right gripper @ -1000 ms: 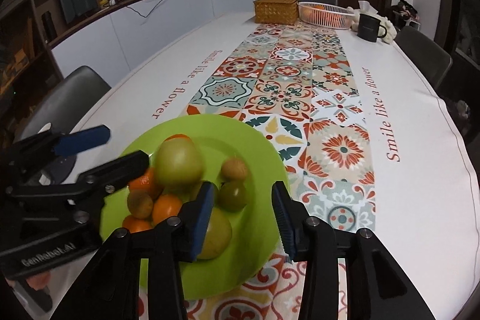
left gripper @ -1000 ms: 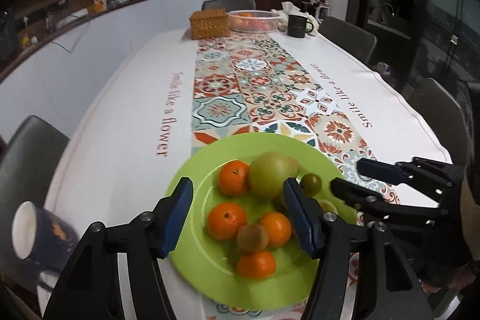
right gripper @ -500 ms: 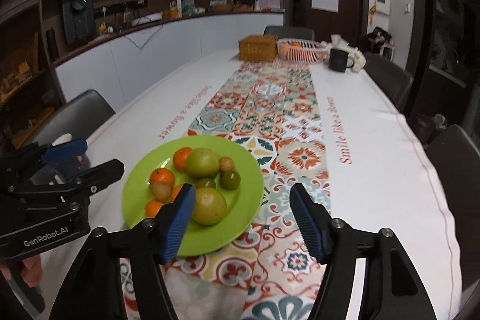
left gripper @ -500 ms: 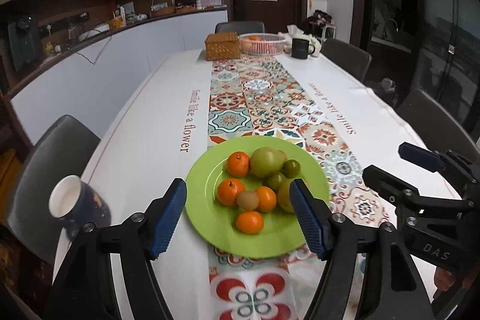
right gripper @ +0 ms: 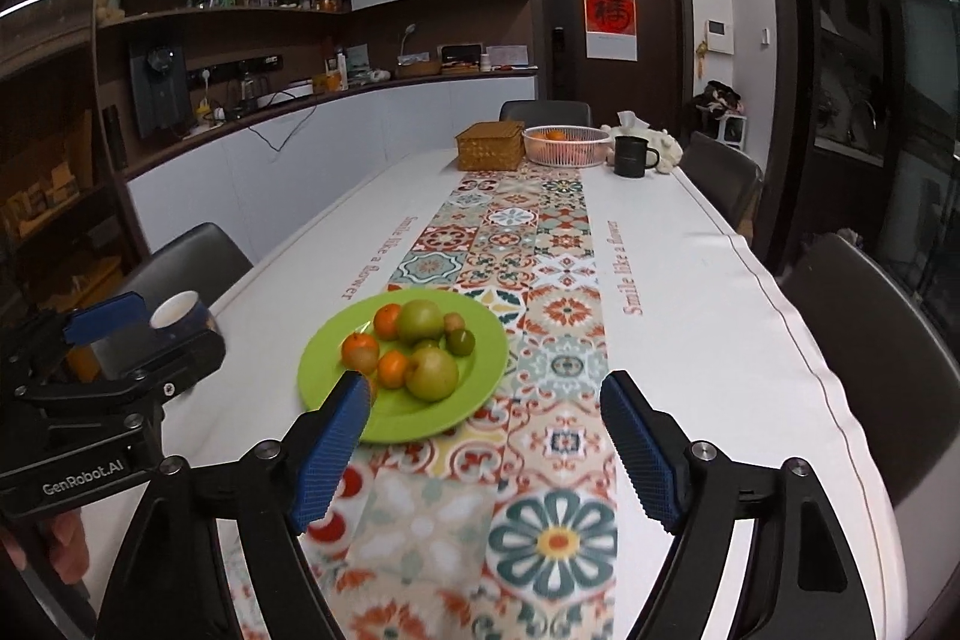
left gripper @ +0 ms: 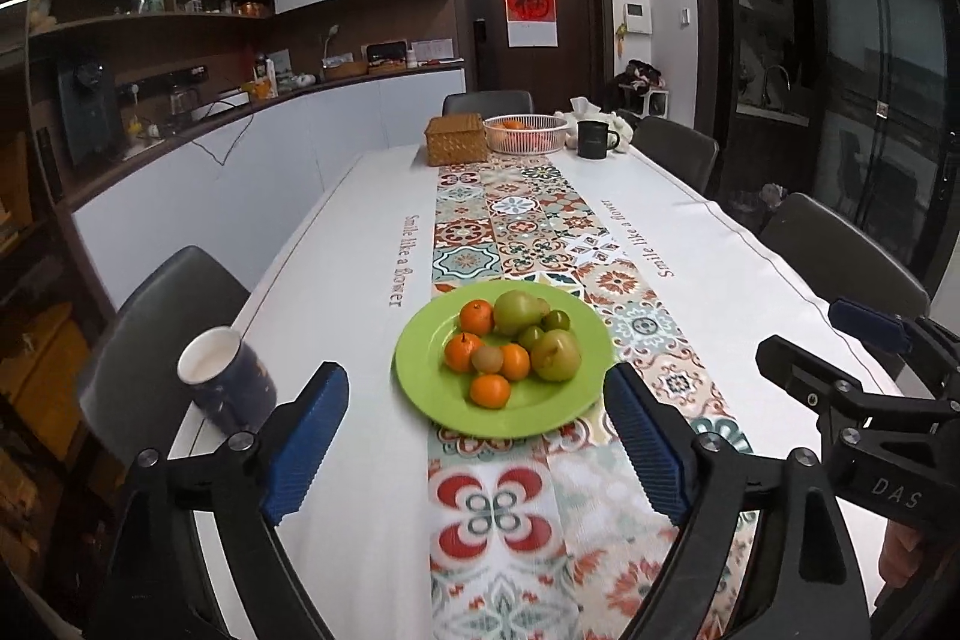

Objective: Organize fruits

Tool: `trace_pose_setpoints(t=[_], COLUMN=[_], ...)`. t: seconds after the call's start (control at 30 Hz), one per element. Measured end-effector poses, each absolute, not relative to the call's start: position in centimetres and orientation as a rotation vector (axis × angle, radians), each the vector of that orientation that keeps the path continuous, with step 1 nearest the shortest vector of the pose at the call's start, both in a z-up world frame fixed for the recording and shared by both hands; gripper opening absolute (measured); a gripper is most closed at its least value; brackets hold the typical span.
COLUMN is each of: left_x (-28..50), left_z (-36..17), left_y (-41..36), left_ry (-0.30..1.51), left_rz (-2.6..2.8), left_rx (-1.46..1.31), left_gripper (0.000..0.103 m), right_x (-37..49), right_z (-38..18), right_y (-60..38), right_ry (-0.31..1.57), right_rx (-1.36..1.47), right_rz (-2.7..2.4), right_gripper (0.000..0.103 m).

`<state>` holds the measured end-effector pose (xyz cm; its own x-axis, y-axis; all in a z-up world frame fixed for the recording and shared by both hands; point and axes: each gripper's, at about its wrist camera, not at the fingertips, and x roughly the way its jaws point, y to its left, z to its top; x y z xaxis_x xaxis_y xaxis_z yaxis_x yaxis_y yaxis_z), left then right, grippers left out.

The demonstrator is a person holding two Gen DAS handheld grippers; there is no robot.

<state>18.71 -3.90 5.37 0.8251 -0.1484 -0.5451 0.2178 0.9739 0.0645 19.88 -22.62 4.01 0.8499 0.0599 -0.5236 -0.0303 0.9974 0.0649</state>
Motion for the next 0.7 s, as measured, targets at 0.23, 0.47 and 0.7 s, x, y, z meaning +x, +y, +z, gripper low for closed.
trace_pose_setpoints(t=[0.23,0.47,0.7], left_x=[14.7,11.6,10.0], left_z=[5.8,6.5,7.0], left_y=[-3.4,-3.1,-3.1], left_ry=[0.554,0.525,0.504], left_rz=[-0.208,-0.211,-0.214], left_rx=[0.118,0.123,0.134], left_gripper=[0.09,0.095,0.098], right_x=[15.7,12.5,10.7], right_z=[4.9,5.2,5.5], right_y=[-22.6,-22.6,-22.8], right_ry=[0.541,0.535,0.534], right_rx=[0.059,0.067,0.075], right_rz=[0.038,0.02,0.018], right_gripper=[0.085,0.085,0.085])
